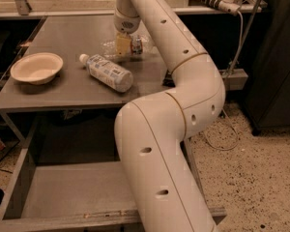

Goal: Pick water bottle from top drawer and place on counter

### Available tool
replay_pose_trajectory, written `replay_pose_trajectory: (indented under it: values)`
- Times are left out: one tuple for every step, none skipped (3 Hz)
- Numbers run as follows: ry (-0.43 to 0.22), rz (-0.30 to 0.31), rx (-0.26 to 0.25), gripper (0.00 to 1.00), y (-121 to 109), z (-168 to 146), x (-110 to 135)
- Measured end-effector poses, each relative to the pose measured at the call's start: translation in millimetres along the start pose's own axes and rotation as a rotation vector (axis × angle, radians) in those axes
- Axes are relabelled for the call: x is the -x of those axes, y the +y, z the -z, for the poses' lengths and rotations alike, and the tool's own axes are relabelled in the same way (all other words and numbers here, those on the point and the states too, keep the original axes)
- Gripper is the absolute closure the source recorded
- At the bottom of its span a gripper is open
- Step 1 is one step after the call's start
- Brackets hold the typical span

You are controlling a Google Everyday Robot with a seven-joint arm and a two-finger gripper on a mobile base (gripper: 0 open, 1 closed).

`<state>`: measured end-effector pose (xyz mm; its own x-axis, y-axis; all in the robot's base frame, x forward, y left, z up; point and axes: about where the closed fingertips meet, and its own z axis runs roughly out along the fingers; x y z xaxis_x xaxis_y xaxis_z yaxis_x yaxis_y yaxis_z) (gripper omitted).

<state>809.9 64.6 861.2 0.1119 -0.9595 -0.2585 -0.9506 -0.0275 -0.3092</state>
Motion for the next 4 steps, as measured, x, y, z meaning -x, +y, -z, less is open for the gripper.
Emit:
replay_pose_trajectory:
  values:
    - [0.0,0.0,0.0,0.39,0.0,0.0,0.0]
    - [0.0,0.0,0.0,0.15,0.0,0.0,0.0]
    - [0.0,0.0,0.0,0.0,0.0,0.0,0.0]
    - [0.0,0.0,0.0,0.0,0.0,0.0,0.0]
